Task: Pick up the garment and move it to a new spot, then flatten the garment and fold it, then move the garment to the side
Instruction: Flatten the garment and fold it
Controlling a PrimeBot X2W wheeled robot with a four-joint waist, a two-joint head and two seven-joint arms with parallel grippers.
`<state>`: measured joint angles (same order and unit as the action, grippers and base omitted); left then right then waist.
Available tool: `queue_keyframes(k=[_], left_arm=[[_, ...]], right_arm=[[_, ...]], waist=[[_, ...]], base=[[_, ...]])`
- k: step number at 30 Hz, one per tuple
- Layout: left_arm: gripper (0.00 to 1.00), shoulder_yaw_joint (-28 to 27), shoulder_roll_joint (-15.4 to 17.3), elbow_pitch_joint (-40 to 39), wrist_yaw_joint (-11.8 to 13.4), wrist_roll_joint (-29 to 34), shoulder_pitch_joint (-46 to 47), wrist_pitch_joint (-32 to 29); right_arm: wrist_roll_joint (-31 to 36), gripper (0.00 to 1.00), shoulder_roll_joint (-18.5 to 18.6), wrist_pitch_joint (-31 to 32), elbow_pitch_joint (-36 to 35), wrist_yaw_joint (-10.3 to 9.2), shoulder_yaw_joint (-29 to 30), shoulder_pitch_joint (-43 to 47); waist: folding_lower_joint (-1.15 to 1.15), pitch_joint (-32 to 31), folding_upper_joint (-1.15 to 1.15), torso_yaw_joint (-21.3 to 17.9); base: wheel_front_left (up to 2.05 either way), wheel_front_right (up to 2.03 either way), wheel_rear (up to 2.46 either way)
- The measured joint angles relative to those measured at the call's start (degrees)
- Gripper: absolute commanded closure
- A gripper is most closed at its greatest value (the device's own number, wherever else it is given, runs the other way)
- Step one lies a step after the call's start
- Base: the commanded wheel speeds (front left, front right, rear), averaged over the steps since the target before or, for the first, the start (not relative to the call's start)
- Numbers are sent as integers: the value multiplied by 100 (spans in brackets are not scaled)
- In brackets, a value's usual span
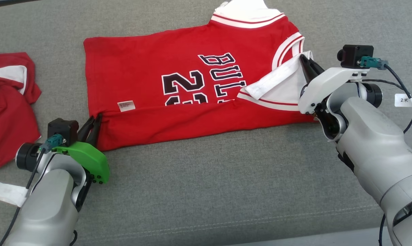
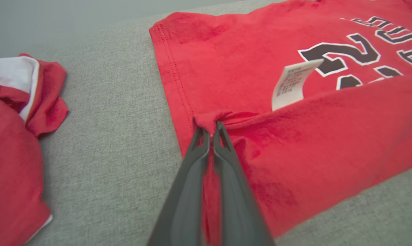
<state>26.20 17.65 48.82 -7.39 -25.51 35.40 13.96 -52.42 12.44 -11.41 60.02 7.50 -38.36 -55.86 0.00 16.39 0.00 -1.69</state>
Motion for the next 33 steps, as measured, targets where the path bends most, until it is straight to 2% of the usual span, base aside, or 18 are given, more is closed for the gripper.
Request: queue_keyframes(k=[3,4,5,6,7,8,15,22,27,33], left_arm=[[100,103,-29,122,0,-40,102,32],[83,112,-27,154,0,-49,132,49],[35,112,-25,182,0,-46,163,71],[0,112,-25,214,0,-40,188,75],[0,102,-30,247,0,-40,198,80],[0,94,-31,280,0,-37,198,81],[0,-91,-32,124,42,29,136,100],[0,-576,-116,-680,267,199,-545,100],[0,-801,-188,-1136,339,385,-1035,100],[0,-955,-264,-1263,344,508,-1382,100]], right_arm=[[-64,100,-9,-66,116,-1,-111,-56],[-94,100,-8,-83,145,-1,-143,-75],[-97,100,-9,-116,168,-1,-171,-88],[-104,60,-13,-155,191,-1,-203,-92],[-129,4,-15,-179,214,-1,-236,-92],[-154,0,-15,-190,229,0,-271,-92],[-290,0,20,-282,249,-1,-452,-77],[-281,0,259,-359,-92,0,-723,244],[-15,0,497,-365,-528,0,-593,532],[387,0,657,-366,-910,-1,-303,1080]], waist=[[0,32,0,53],[0,36,0,66],[0,34,0,73],[0,25,0,73],[0,12,0,71],[0,-3,0,67],[0,-116,0,31],[0,-325,0,12],[0,-457,0,0],[0,-555,0,3]], base=[[0,0,0],[0,0,0],[0,0,0],[0,0,0],[0,0,0],[0,0,0],[0,0,0],[0,0,0],[0,0,0],[0,0,0]])
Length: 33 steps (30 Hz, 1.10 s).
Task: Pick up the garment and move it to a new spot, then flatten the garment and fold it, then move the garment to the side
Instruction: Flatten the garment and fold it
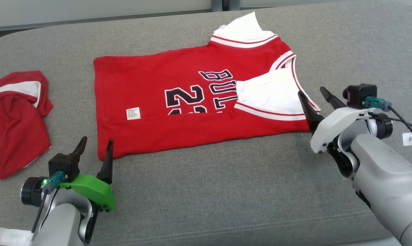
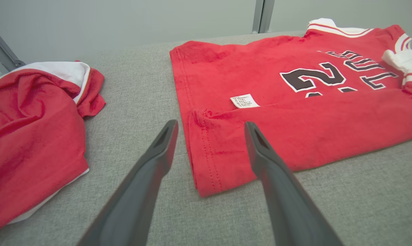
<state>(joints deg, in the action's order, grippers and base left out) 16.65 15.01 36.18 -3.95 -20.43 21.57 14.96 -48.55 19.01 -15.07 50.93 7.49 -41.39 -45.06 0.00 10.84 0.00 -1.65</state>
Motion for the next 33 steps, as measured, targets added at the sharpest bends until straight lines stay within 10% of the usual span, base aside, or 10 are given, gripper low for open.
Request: queue_keyframes(k=[30,31,33], left_arm=[[0,-404,-277,1179,-258,315,172,0],[12,-405,-286,1217,-266,310,209,1],[73,-402,-313,1274,-288,283,269,8]], right_arm=[[430,0,-335,0,600,1,146,542],[421,26,-353,0,616,1,129,532],[403,95,-361,0,645,1,110,498]], waist=[[0,232,0,-144],[0,240,0,-150],[0,262,0,-158]], base=[[0,0,0],[0,0,0],[0,0,0]])
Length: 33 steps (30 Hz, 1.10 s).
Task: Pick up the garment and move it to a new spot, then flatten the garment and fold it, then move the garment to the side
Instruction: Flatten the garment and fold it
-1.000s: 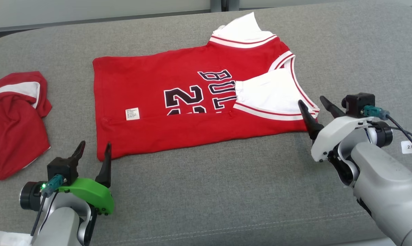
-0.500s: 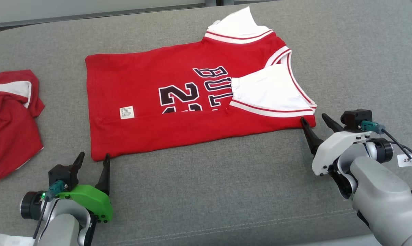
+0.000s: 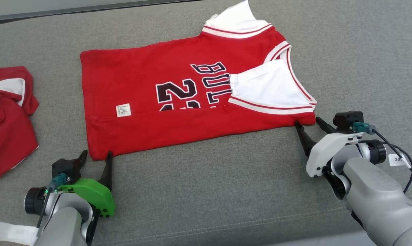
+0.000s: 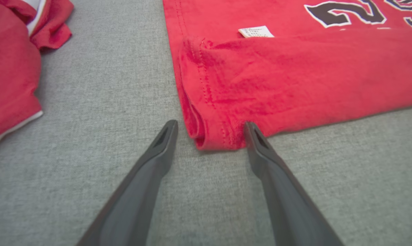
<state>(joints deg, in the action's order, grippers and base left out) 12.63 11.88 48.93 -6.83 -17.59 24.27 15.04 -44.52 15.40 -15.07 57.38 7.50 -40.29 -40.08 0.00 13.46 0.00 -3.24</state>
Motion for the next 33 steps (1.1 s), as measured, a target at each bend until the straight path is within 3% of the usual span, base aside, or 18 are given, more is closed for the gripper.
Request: queue_keyframes(k=[1,13,33], left_arm=[[100,12,-8,36,-9,-1,30,1],[100,63,-48,-57,-48,-35,-40,8],[100,4,-145,-512,-57,-86,-1138,8]], right_arm=[[-9,100,0,0,5,0,0,-23],[31,100,71,0,-238,0,226,76],[79,100,566,0,-1187,5,525,1688]], waist=[[0,12,0,-4],[0,-114,0,-9],[0,-896,0,-86]], base=[[0,0,0],[0,0,0],[0,0,0]])
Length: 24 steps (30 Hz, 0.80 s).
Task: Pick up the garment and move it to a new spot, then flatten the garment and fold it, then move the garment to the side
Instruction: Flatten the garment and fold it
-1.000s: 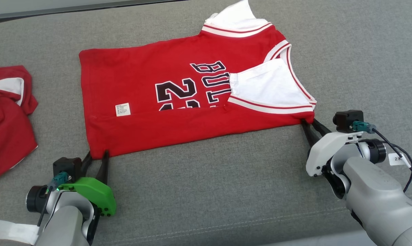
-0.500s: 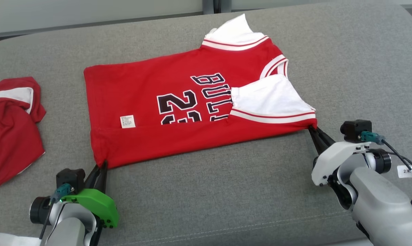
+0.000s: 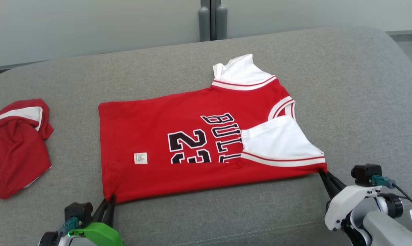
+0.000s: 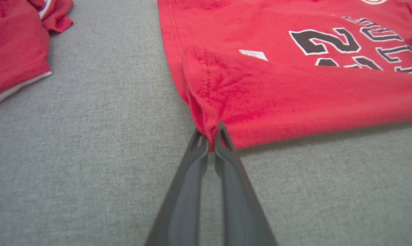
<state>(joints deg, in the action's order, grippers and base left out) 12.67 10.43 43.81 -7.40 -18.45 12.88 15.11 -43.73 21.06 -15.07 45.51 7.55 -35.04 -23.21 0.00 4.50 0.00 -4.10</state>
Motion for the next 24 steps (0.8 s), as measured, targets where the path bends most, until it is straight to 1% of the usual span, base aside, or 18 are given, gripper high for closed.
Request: queue_keyframes(k=[7,12,19,24], left_arm=[[100,-143,-19,-179,9,-52,-532,0],[100,-167,-42,-259,35,-57,-725,0],[100,-168,-84,-215,43,-76,-774,0],[100,-192,-116,-175,86,-142,-788,0]], right_arm=[[-134,100,15,45,-220,0,70,603],[-158,100,12,151,-371,0,181,911],[-23,100,-34,237,-475,0,320,985],[207,100,-60,235,-455,0,419,911]], waist=[[0,-263,0,-104],[0,-371,0,-142],[0,-325,0,-185],[0,-296,0,-156]], base=[[0,0,0],[0,0,0],[0,0,0],[0,0,0]])
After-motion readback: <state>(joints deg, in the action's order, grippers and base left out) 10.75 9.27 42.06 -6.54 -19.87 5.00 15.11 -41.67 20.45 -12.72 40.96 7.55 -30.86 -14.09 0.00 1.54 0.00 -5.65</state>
